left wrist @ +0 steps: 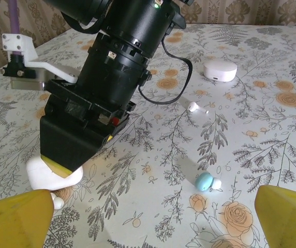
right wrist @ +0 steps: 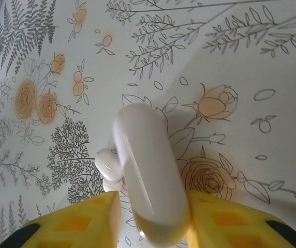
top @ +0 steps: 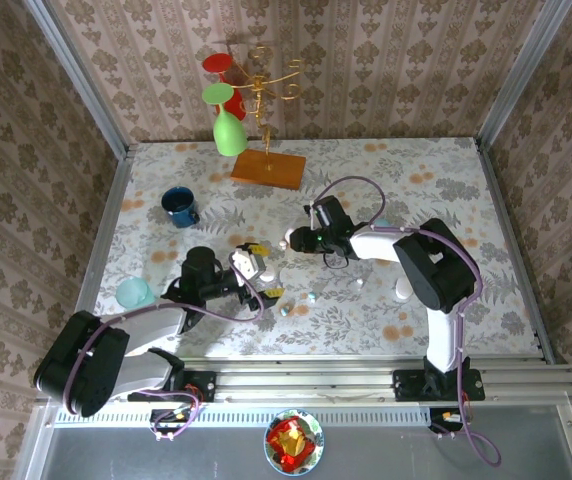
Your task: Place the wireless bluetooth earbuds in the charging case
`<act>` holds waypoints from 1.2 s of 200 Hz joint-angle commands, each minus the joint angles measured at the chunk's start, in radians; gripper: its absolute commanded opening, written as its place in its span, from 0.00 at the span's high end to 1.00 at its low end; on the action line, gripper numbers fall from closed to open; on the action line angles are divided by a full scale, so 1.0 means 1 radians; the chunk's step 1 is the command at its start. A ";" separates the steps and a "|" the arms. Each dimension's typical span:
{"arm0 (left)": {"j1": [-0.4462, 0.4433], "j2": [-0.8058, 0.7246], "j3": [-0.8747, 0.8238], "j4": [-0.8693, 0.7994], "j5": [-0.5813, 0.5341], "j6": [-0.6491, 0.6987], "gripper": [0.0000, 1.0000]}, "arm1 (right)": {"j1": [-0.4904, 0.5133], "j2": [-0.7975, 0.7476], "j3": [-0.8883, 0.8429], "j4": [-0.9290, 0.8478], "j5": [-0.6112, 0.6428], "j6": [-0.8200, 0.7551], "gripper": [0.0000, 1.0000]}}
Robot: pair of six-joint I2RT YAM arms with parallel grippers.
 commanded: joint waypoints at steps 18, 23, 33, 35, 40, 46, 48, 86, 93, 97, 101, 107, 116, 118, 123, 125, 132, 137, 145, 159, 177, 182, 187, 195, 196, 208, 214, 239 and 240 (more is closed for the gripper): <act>-0.006 0.010 0.002 0.017 0.010 0.027 0.00 | -0.013 -0.067 0.026 -0.077 -0.002 -0.082 0.40; -0.006 0.012 0.002 0.020 0.012 0.027 0.00 | -0.014 -0.083 0.026 -0.092 0.010 -0.103 0.38; -0.006 0.017 0.002 0.022 0.013 0.025 0.00 | -0.017 -0.119 0.023 -0.137 0.045 -0.146 0.34; -0.006 0.018 0.002 0.022 0.014 0.025 0.00 | -0.018 -0.130 0.023 -0.146 0.053 -0.156 0.33; -0.006 0.021 0.003 0.024 0.018 0.027 0.00 | -0.021 -0.151 0.021 -0.171 0.077 -0.179 0.32; -0.006 0.024 0.004 0.027 0.020 0.026 0.00 | -0.026 -0.175 0.019 -0.204 0.109 -0.206 0.30; -0.006 0.024 0.004 0.029 0.020 0.024 0.00 | -0.028 -0.182 0.019 -0.215 0.120 -0.216 0.29; -0.006 0.044 0.005 0.047 0.031 0.018 0.00 | -0.104 -0.300 -0.008 -0.391 0.332 -0.366 0.21; -0.006 0.044 0.005 0.047 0.029 0.017 0.00 | -0.132 -0.314 -0.007 -0.425 0.349 -0.371 0.21; -0.006 0.045 0.005 0.048 0.030 0.016 0.00 | -0.150 -0.319 -0.004 -0.445 0.353 -0.373 0.21; -0.006 0.045 0.004 0.048 0.029 0.016 0.00 | -0.169 -0.323 -0.001 -0.466 0.359 -0.373 0.21; -0.006 0.045 0.003 0.050 0.028 0.015 0.00 | -0.195 -0.328 0.005 -0.496 0.368 -0.375 0.21; -0.006 0.045 0.004 0.050 0.028 0.018 0.00 | -0.235 -0.329 0.018 -0.542 0.372 -0.382 0.20; -0.006 0.045 0.002 0.050 0.028 0.018 0.00 | -0.243 -0.328 0.021 -0.550 0.371 -0.385 0.21; -0.006 0.045 0.002 0.052 0.026 0.018 0.00 | -0.264 -0.324 0.032 -0.578 0.366 -0.389 0.20; -0.006 0.045 0.003 0.051 0.026 0.018 0.00 | -0.273 -0.322 0.035 -0.588 0.364 -0.391 0.20; -0.006 0.044 0.002 0.052 0.025 0.018 0.00 | -0.296 -0.314 0.050 -0.621 0.353 -0.403 0.20; -0.006 0.046 0.002 0.051 0.024 0.018 0.00 | -0.311 -0.306 0.064 -0.644 0.343 -0.412 0.20; -0.006 0.046 0.002 0.051 0.024 0.020 0.00 | -0.331 -0.289 0.087 -0.686 0.319 -0.429 0.20; -0.006 0.051 0.004 0.052 0.024 0.021 0.00 | -0.357 -0.251 0.128 -0.747 0.283 -0.459 0.22; -0.006 0.057 0.005 0.051 0.025 0.021 0.00 | -0.370 -0.199 0.174 -0.791 0.282 -0.486 0.26; -0.006 0.058 0.006 0.052 0.025 0.021 0.00 | -0.372 -0.185 0.188 -0.803 0.278 -0.492 0.27; -0.006 0.058 0.007 0.051 0.026 0.021 0.01 | -0.373 -0.166 0.203 -0.818 0.276 -0.498 0.27; -0.006 0.058 0.007 0.051 0.026 0.022 0.01 | -0.375 -0.142 0.227 -0.840 0.280 -0.505 0.28; -0.006 0.058 0.007 0.051 0.026 0.022 0.01 | -0.375 -0.138 0.230 -0.842 0.280 -0.506 0.28; -0.006 0.056 0.007 0.048 0.026 0.024 0.02 | -0.378 -0.106 0.257 -0.869 0.284 -0.532 0.28; -0.006 0.055 0.007 0.045 0.026 0.026 0.02 | -0.379 -0.091 0.271 -0.882 0.294 -0.543 0.28; -0.007 0.054 0.008 0.038 0.026 0.029 0.02 | -0.388 -0.039 0.311 -0.915 0.315 -0.583 0.28; -0.007 0.054 0.008 0.038 0.026 0.029 0.02 | -0.389 -0.038 0.312 -0.915 0.315 -0.584 0.28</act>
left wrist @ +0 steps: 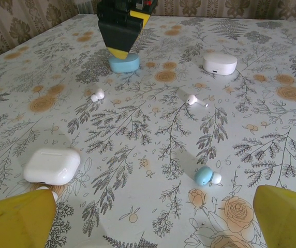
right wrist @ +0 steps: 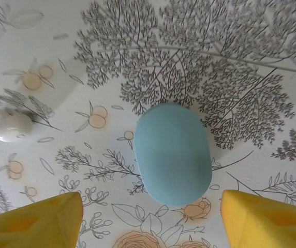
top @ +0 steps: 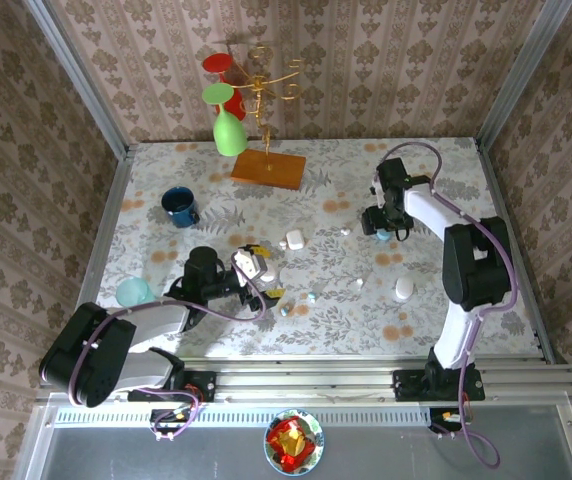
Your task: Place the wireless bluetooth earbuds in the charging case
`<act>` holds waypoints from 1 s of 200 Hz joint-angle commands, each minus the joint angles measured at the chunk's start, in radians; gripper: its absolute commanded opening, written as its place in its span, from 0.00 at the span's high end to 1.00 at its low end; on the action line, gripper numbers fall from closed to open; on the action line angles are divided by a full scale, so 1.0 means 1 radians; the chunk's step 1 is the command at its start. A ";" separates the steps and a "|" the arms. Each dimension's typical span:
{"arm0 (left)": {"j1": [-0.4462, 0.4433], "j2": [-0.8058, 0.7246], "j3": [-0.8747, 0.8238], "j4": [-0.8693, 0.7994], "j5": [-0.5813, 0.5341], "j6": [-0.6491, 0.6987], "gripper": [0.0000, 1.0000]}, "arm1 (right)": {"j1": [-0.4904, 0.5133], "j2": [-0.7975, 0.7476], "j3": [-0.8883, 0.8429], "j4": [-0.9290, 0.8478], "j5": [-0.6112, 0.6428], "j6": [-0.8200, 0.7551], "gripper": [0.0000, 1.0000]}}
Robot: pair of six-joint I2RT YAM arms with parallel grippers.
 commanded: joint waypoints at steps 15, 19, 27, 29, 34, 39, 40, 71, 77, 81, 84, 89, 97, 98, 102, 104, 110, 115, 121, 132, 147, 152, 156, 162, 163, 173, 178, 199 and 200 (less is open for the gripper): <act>-0.008 0.001 0.009 0.002 0.018 0.030 0.03 | -0.015 0.070 0.066 -0.111 0.011 -0.091 0.29; -0.008 0.000 0.011 0.001 0.018 0.031 0.03 | -0.015 0.076 0.068 -0.113 0.009 -0.097 0.29; -0.008 -0.003 0.009 -0.004 0.017 0.033 0.03 | -0.015 0.086 0.073 -0.117 0.008 -0.105 0.29; -0.008 -0.004 0.010 -0.005 0.017 0.034 0.03 | -0.015 0.089 0.074 -0.117 0.007 -0.108 0.30; -0.008 -0.006 0.010 -0.005 0.016 0.034 0.03 | -0.015 0.095 0.075 -0.115 0.005 -0.114 0.30; -0.008 -0.008 0.010 -0.007 0.015 0.035 0.03 | -0.016 0.100 0.075 -0.113 0.003 -0.119 0.31; -0.008 -0.008 0.009 -0.007 0.015 0.036 0.03 | -0.016 0.101 0.075 -0.113 0.003 -0.120 0.31; -0.010 -0.012 0.010 -0.012 0.011 0.039 0.03 | -0.015 0.132 0.093 -0.108 -0.009 -0.135 0.38; -0.010 -0.012 0.010 -0.012 0.011 0.039 0.03 | -0.015 0.137 0.097 -0.106 -0.008 -0.137 0.39; -0.009 -0.012 0.009 -0.012 0.009 0.039 0.03 | -0.015 0.140 0.100 -0.106 -0.006 -0.137 0.40; -0.010 -0.012 0.010 -0.012 0.009 0.039 0.03 | -0.015 0.142 0.103 -0.107 -0.006 -0.138 0.40; -0.010 -0.013 0.010 -0.012 0.010 0.040 0.03 | -0.015 0.145 0.106 -0.107 -0.006 -0.138 0.41; -0.010 -0.014 0.010 -0.012 0.009 0.039 0.03 | -0.016 0.151 0.110 -0.107 -0.004 -0.138 0.43; -0.010 -0.014 0.010 -0.012 0.009 0.039 0.03 | -0.016 0.152 0.111 -0.106 -0.004 -0.138 0.43; -0.010 -0.014 0.008 -0.012 0.007 0.039 0.03 | -0.015 0.154 0.113 -0.107 -0.004 -0.138 0.43; -0.010 -0.014 0.008 -0.012 0.007 0.039 0.03 | -0.015 0.155 0.114 -0.106 -0.003 -0.138 0.43; -0.010 -0.014 0.008 -0.012 0.006 0.039 0.03 | -0.016 0.158 0.116 -0.104 -0.003 -0.137 0.43; -0.010 -0.014 0.008 -0.012 0.006 0.040 0.03 | -0.018 0.161 0.117 -0.103 -0.004 -0.140 0.43; -0.009 -0.014 0.008 -0.012 0.005 0.040 0.03 | -0.017 0.165 0.119 -0.099 -0.004 -0.140 0.44; -0.010 -0.015 0.008 -0.011 0.007 0.039 0.03 | -0.020 0.173 0.125 -0.095 -0.004 -0.139 0.44; -0.010 -0.014 0.008 -0.011 0.007 0.039 0.03 | -0.022 0.183 0.137 -0.098 -0.008 -0.139 0.44; -0.010 -0.014 0.008 -0.011 0.007 0.038 0.03 | -0.022 0.187 0.139 -0.099 -0.009 -0.141 0.45; -0.010 -0.014 0.008 -0.011 0.007 0.037 0.03 | -0.022 0.188 0.141 -0.098 -0.010 -0.142 0.46; -0.010 -0.014 0.008 -0.011 0.007 0.038 0.03 | -0.022 0.189 0.143 -0.100 -0.012 -0.142 0.48; -0.010 -0.014 0.008 -0.011 0.007 0.039 0.03 | -0.022 0.189 0.144 -0.100 -0.012 -0.142 0.48; -0.009 -0.014 0.008 -0.010 0.005 0.039 0.03 | -0.022 0.187 0.144 -0.105 -0.013 -0.142 0.52; -0.010 -0.014 0.008 -0.009 0.004 0.037 0.03 | -0.022 0.183 0.143 -0.104 -0.015 -0.142 0.53; -0.010 -0.015 0.007 -0.005 0.002 0.035 0.02 | -0.022 0.152 0.122 -0.100 -0.029 -0.152 0.60; -0.010 -0.015 0.007 -0.004 0.002 0.035 0.02 | -0.022 0.150 0.121 -0.100 -0.029 -0.152 0.60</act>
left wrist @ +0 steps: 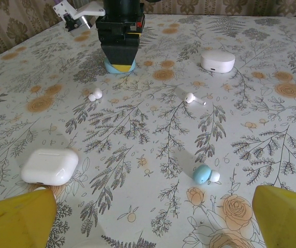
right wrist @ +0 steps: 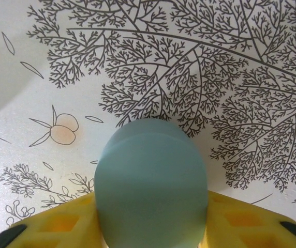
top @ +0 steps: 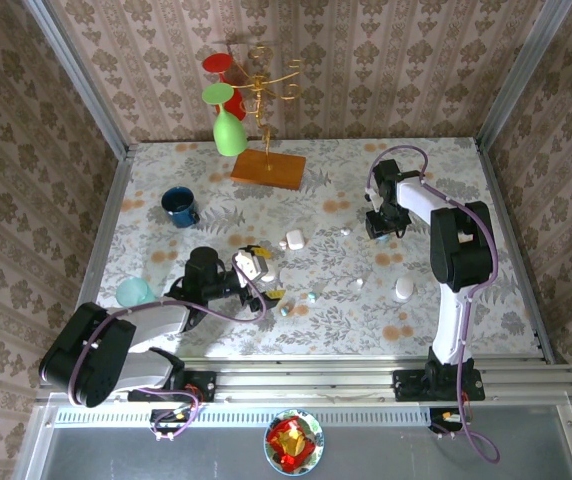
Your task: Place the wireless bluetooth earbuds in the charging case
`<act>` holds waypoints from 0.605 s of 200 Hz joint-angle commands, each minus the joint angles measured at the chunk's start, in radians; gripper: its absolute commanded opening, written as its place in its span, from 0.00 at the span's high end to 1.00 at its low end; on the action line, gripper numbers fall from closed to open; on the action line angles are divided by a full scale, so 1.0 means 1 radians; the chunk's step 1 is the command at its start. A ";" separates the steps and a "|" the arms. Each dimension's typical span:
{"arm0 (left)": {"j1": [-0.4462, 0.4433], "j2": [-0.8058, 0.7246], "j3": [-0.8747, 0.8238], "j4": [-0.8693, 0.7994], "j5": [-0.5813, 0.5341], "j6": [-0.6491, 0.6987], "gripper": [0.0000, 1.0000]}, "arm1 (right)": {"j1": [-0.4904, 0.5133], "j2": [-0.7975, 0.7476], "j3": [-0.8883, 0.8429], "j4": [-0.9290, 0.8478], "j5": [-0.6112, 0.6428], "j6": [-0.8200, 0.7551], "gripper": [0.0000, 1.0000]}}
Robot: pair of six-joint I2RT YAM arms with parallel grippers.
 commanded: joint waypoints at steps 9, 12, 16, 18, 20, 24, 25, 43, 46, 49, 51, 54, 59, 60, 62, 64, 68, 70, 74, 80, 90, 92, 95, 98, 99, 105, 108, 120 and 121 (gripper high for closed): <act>-0.004 -0.012 0.005 0.014 0.003 0.014 0.02 | -0.003 -0.035 -0.005 -0.020 -0.030 -0.017 0.61; -0.004 -0.011 0.004 0.018 0.001 0.012 0.01 | -0.003 -0.042 -0.010 -0.019 -0.031 -0.018 0.62; -0.004 -0.008 0.004 0.024 0.000 0.005 0.00 | -0.002 -0.052 -0.016 -0.016 -0.034 -0.019 0.62; -0.004 -0.007 0.003 0.029 -0.001 0.002 0.00 | -0.001 -0.058 -0.019 -0.013 -0.037 -0.020 0.62; -0.004 -0.006 0.003 0.033 -0.001 -0.002 0.00 | 0.000 -0.061 -0.023 -0.011 -0.040 -0.022 0.62; -0.004 -0.001 0.001 0.043 -0.006 -0.013 0.00 | 0.002 -0.078 -0.031 -0.006 -0.047 -0.028 0.62; -0.004 0.000 0.002 0.045 -0.008 -0.017 0.00 | 0.003 -0.080 -0.033 -0.004 -0.048 -0.029 0.62; -0.004 0.017 0.009 0.081 -0.023 -0.078 0.00 | 0.029 -0.154 -0.089 0.037 -0.084 -0.070 0.62; -0.004 0.017 0.010 0.081 -0.026 -0.084 0.00 | 0.036 -0.167 -0.100 0.044 -0.089 -0.079 0.62; -0.004 0.017 0.012 0.080 -0.029 -0.090 0.00 | 0.042 -0.180 -0.113 0.052 -0.095 -0.087 0.62; -0.004 0.017 0.014 0.080 -0.031 -0.093 0.00 | 0.046 -0.189 -0.122 0.058 -0.098 -0.092 0.61; -0.004 0.016 0.015 0.081 -0.031 -0.097 0.00 | 0.051 -0.203 -0.131 0.067 -0.108 -0.098 0.61; -0.004 0.013 0.017 0.080 -0.031 -0.105 0.00 | 0.061 -0.228 -0.158 0.081 -0.131 -0.108 0.61; -0.004 0.013 0.018 0.080 -0.032 -0.106 0.00 | 0.063 -0.234 -0.163 0.085 -0.136 -0.111 0.61; -0.004 0.012 0.019 0.079 -0.033 -0.106 0.00 | 0.065 -0.240 -0.172 0.089 -0.145 -0.115 0.61; -0.004 0.010 0.019 0.078 -0.034 -0.108 0.00 | 0.069 -0.253 -0.185 0.097 -0.155 -0.119 0.61; -0.004 0.007 0.019 0.078 -0.035 -0.115 0.00 | 0.075 -0.276 -0.204 0.111 -0.175 -0.131 0.61; -0.004 0.007 0.020 0.078 -0.038 -0.119 0.00 | 0.079 -0.287 -0.215 0.116 -0.182 -0.135 0.61; -0.006 0.007 0.021 0.080 -0.041 -0.125 0.00 | 0.086 -0.308 -0.233 0.127 -0.202 -0.147 0.61; -0.007 0.006 0.023 0.079 -0.043 -0.133 0.00 | 0.101 -0.340 -0.263 0.144 -0.229 -0.169 0.61; -0.014 0.010 0.029 0.078 -0.043 -0.138 0.00 | 0.128 -0.395 -0.312 0.174 -0.267 -0.211 0.61; -0.016 0.010 0.030 0.077 -0.043 -0.137 0.00 | 0.135 -0.405 -0.319 0.180 -0.274 -0.220 0.61; -0.018 0.013 0.032 0.077 -0.044 -0.137 0.00 | 0.146 -0.420 -0.333 0.187 -0.281 -0.234 0.61; -0.019 0.013 0.033 0.077 -0.043 -0.135 0.00 | 0.156 -0.435 -0.346 0.194 -0.288 -0.248 0.61; -0.020 0.014 0.034 0.077 -0.043 -0.135 0.00 | 0.161 -0.440 -0.351 0.196 -0.291 -0.253 0.61; -0.025 0.013 0.034 0.078 -0.043 -0.137 0.00 | 0.184 -0.469 -0.371 0.211 -0.301 -0.277 0.60; -0.026 0.012 0.036 0.080 -0.041 -0.139 0.00 | 0.193 -0.479 -0.380 0.218 -0.307 -0.286 0.60; -0.032 0.005 0.032 0.096 -0.031 -0.148 0.00 | 0.232 -0.518 -0.399 0.222 -0.344 -0.309 0.60; -0.033 0.005 0.032 0.098 -0.029 -0.148 0.00 | 0.234 -0.520 -0.399 0.222 -0.348 -0.310 0.60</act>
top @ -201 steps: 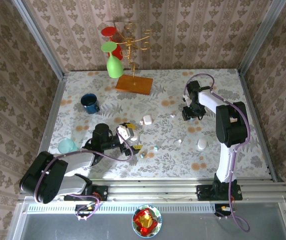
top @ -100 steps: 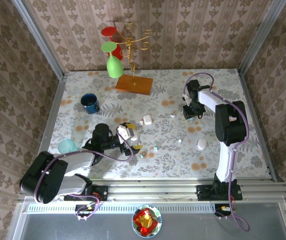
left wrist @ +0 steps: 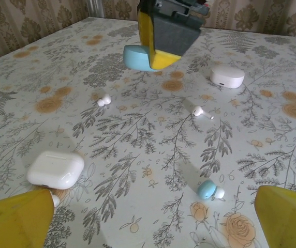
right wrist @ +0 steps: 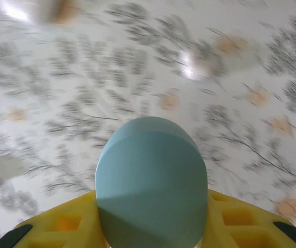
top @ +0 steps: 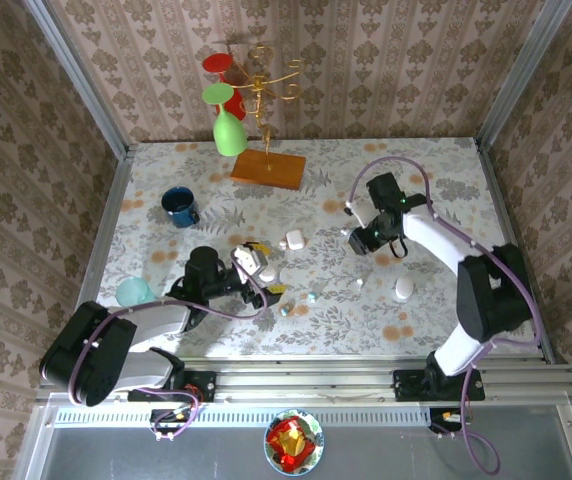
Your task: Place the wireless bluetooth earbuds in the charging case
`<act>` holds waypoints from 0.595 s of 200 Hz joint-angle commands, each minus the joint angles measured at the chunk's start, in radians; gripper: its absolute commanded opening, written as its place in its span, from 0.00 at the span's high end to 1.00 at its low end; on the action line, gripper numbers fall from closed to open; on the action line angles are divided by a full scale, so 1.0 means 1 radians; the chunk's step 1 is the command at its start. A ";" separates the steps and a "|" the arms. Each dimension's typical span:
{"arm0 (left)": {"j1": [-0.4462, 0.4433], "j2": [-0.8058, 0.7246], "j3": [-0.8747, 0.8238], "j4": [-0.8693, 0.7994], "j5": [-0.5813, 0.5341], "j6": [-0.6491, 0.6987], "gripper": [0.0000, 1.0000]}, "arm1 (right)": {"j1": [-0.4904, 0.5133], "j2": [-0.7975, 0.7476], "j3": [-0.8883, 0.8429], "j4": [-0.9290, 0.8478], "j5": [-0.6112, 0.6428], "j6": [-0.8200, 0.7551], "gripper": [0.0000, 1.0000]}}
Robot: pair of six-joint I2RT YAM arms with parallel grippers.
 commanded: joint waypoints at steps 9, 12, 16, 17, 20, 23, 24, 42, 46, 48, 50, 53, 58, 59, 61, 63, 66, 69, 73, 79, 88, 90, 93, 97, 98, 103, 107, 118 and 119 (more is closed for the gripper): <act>-0.019 -0.002 0.020 0.069 0.022 -0.046 0.01 | 0.084 -0.095 -0.045 0.059 -0.162 -0.128 0.61; -0.019 -0.002 0.018 0.075 0.027 -0.052 0.01 | 0.092 -0.098 -0.043 0.053 -0.175 -0.133 0.61; -0.019 0.001 0.016 0.087 0.037 -0.058 0.03 | 0.101 -0.105 -0.040 0.043 -0.193 -0.144 0.61; -0.018 0.002 0.015 0.089 0.038 -0.059 0.04 | 0.104 -0.106 -0.039 0.040 -0.196 -0.145 0.61; -0.019 0.006 0.013 0.099 0.041 -0.061 0.04 | 0.111 -0.111 -0.037 0.034 -0.206 -0.155 0.61; -0.019 0.010 0.011 0.107 0.040 -0.065 0.04 | 0.119 -0.117 -0.036 0.027 -0.217 -0.162 0.61; -0.020 0.013 0.011 0.111 0.037 -0.065 0.05 | 0.122 -0.118 -0.036 0.026 -0.221 -0.165 0.61; -0.021 0.050 -0.017 0.229 0.035 -0.090 0.08 | 0.161 -0.145 -0.028 -0.006 -0.289 -0.219 0.61; -0.021 0.057 -0.024 0.254 0.040 -0.097 0.08 | 0.168 -0.150 -0.027 -0.014 -0.303 -0.231 0.61; -0.021 0.059 -0.028 0.272 0.040 -0.101 0.08 | 0.171 -0.154 -0.026 -0.019 -0.311 -0.237 0.61; -0.020 0.063 -0.031 0.285 0.042 -0.105 0.09 | 0.174 -0.157 -0.025 -0.022 -0.321 -0.243 0.61; -0.021 0.066 -0.033 0.300 0.047 -0.111 0.09 | 0.177 -0.160 -0.024 -0.027 -0.331 -0.250 0.61; -0.021 0.071 -0.035 0.318 0.055 -0.117 0.11 | 0.182 -0.165 -0.022 -0.035 -0.344 -0.261 0.62; -0.021 0.071 -0.035 0.320 0.058 -0.118 0.11 | 0.183 -0.166 -0.022 -0.035 -0.347 -0.263 0.61; -0.021 0.072 -0.034 0.324 0.064 -0.120 0.11 | 0.186 -0.169 -0.020 -0.040 -0.351 -0.268 0.62; -0.021 0.074 -0.034 0.326 0.069 -0.121 0.11 | 0.188 -0.171 -0.019 -0.042 -0.354 -0.271 0.62; -0.021 0.076 -0.033 0.325 0.078 -0.122 0.11 | 0.191 -0.174 -0.018 -0.047 -0.357 -0.278 0.62; -0.020 0.077 -0.029 0.325 0.088 -0.122 0.12 | 0.195 -0.177 -0.017 -0.050 -0.360 -0.283 0.62; -0.022 0.080 -0.027 0.323 0.101 -0.121 0.12 | 0.196 -0.179 -0.016 -0.053 -0.366 -0.291 0.62; -0.024 0.085 -0.024 0.323 0.117 -0.119 0.13 | 0.202 -0.183 -0.016 -0.058 -0.372 -0.300 0.62; -0.029 0.093 -0.026 0.326 0.142 -0.097 0.17 | 0.210 -0.185 -0.009 -0.070 -0.385 -0.313 0.62; -0.029 0.094 -0.027 0.327 0.146 -0.091 0.19 | 0.211 -0.183 -0.005 -0.072 -0.387 -0.316 0.62; -0.032 0.096 -0.029 0.332 0.146 -0.088 0.20 | 0.214 -0.181 -0.003 -0.076 -0.391 -0.319 0.62; -0.035 0.097 -0.033 0.339 0.146 -0.084 0.23 | 0.218 -0.176 0.006 -0.085 -0.394 -0.324 0.62; -0.036 0.098 -0.034 0.340 0.146 -0.084 0.23 | 0.219 -0.175 0.007 -0.088 -0.395 -0.325 0.62; -0.038 0.098 -0.037 0.348 0.151 -0.084 0.25 | 0.226 -0.168 0.018 -0.103 -0.397 -0.333 0.63; -0.038 0.098 -0.039 0.353 0.156 -0.084 0.27 | 0.232 -0.163 0.027 -0.114 -0.397 -0.341 0.63; -0.039 0.098 -0.039 0.355 0.177 -0.087 0.34 | 0.252 -0.150 0.049 -0.143 -0.391 -0.361 0.63; -0.039 0.098 -0.039 0.354 0.180 -0.088 0.34 | 0.253 -0.149 0.051 -0.145 -0.390 -0.363 0.63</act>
